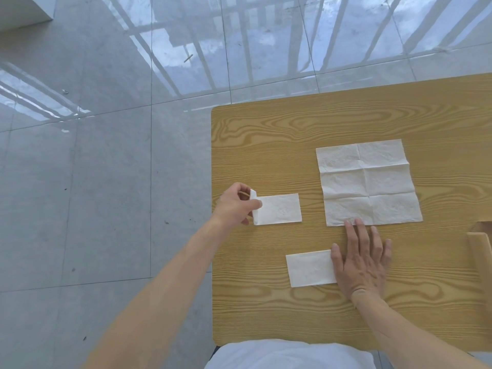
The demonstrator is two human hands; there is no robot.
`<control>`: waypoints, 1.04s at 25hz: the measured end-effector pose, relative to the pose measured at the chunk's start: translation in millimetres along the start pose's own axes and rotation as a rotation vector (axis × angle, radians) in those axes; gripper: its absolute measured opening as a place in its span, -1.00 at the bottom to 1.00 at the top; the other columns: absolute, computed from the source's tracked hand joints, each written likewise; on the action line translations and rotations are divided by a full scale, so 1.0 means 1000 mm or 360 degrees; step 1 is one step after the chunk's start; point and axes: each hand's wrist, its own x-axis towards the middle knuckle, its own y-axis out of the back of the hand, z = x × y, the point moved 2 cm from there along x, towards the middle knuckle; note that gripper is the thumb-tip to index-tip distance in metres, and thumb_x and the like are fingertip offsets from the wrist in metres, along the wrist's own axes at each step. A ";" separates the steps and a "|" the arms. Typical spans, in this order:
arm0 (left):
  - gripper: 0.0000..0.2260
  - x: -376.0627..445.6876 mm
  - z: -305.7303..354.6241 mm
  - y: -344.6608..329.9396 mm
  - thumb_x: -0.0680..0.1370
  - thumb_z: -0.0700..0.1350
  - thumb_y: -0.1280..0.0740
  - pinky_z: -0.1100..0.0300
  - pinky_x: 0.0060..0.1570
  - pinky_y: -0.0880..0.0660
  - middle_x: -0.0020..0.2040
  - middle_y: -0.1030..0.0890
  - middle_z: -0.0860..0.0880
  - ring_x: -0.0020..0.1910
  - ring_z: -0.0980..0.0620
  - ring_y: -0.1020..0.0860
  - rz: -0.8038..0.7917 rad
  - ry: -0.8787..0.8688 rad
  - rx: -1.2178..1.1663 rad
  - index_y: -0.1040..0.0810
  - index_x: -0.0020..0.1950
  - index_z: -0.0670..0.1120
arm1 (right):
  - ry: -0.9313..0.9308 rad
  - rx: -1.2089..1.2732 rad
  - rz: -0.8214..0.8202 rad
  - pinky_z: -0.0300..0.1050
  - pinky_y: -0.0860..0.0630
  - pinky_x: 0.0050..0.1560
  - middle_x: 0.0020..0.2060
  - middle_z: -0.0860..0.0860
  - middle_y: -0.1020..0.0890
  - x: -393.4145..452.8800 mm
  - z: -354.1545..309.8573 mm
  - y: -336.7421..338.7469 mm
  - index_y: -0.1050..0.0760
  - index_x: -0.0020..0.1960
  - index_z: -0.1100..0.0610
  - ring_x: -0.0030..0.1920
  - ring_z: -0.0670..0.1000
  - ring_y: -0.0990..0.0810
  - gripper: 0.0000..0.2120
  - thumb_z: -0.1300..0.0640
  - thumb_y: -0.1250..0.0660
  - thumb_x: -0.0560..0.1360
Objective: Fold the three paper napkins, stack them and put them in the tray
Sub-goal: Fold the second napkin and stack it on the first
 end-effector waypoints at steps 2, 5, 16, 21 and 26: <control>-0.78 0.002 0.007 -0.015 0.45 -0.15 -0.49 0.27 -0.42 -0.54 -0.11 -0.58 -0.03 -0.38 0.17 -0.61 -0.0023 0.0010 -0.0047 -0.51 0.01 -0.01 | -0.0004 -0.0006 0.0004 0.29 0.06 0.51 0.55 -0.02 -0.13 0.000 0.000 0.000 0.01 0.58 -0.02 0.52 0.19 -0.09 -0.31 -0.23 0.01 0.50; -0.76 0.006 0.012 -0.039 0.45 -0.15 -0.48 0.25 -0.42 -0.56 -0.12 -0.56 -0.01 -0.40 0.13 -0.59 -0.0065 0.0042 -0.0080 -0.49 0.03 -0.02 | -0.0006 0.0009 0.0002 0.28 0.07 0.51 0.55 -0.03 -0.13 -0.001 -0.001 0.001 0.00 0.58 -0.03 0.52 0.19 -0.09 -0.31 -0.23 0.01 0.50; -0.73 0.014 0.006 -0.080 0.45 -0.04 -0.47 0.15 -0.26 -0.65 -0.09 -0.59 0.00 -0.16 0.04 -0.66 -0.0102 0.0029 0.0001 -0.47 0.07 0.01 | -0.0015 0.0000 0.0017 0.26 0.08 0.52 0.55 -0.05 -0.12 -0.001 0.000 0.000 0.02 0.58 -0.05 0.53 0.17 -0.09 -0.30 -0.24 0.00 0.50; -0.83 0.008 -0.006 -0.058 0.46 -0.02 -0.45 0.23 -0.34 -0.59 -0.12 -0.61 0.02 -0.21 0.12 -0.61 0.0015 -0.0056 -0.0058 -0.53 -0.03 0.02 | 0.0005 0.0000 0.0018 0.26 0.08 0.52 0.55 -0.06 -0.13 0.000 0.000 0.002 0.02 0.58 -0.04 0.53 0.16 -0.09 -0.30 -0.25 0.00 0.50; -0.84 0.013 -0.016 -0.024 0.50 -0.04 -0.40 0.15 -0.12 -0.54 -0.07 -0.59 0.09 -0.07 0.09 -0.56 0.0313 -0.0439 0.0655 -0.56 0.07 0.03 | -0.0011 0.0253 0.0275 0.18 -0.05 0.46 0.50 -0.06 -0.26 0.003 -0.006 0.020 -0.19 0.51 -0.05 0.41 0.10 -0.26 -0.41 -0.18 -0.10 0.52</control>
